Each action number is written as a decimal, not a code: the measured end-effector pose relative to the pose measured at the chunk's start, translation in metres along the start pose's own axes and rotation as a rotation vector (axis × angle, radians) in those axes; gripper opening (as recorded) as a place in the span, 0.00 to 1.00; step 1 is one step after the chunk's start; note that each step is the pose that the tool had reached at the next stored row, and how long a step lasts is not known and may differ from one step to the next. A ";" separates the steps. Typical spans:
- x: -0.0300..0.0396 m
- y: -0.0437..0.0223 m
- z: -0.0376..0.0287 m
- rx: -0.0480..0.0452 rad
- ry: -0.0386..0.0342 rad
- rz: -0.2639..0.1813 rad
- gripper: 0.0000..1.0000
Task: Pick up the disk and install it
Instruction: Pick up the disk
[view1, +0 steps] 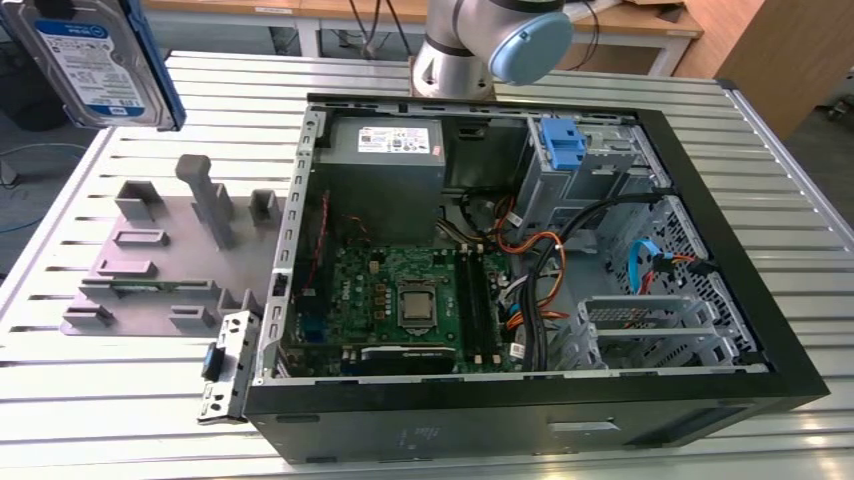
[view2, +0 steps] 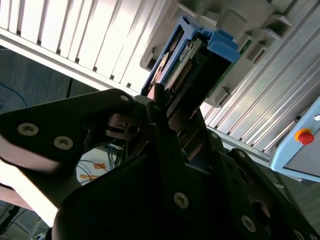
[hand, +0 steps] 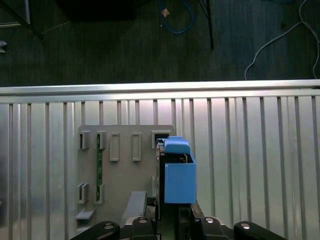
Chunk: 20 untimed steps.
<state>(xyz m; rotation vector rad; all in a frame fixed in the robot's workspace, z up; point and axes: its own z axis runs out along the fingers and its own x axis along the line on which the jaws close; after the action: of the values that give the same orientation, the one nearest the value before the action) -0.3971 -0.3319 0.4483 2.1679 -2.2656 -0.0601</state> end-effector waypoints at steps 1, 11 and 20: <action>0.0000 0.0001 -0.0014 0.0001 0.0000 0.000 0.35; -0.0004 0.0006 -0.0175 0.0000 -0.0001 0.000 0.35; -0.0008 0.0010 -0.0320 0.0001 0.0000 0.000 0.35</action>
<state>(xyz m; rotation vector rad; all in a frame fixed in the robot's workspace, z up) -0.3971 -0.3318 0.4803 2.1679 -2.2657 -0.0601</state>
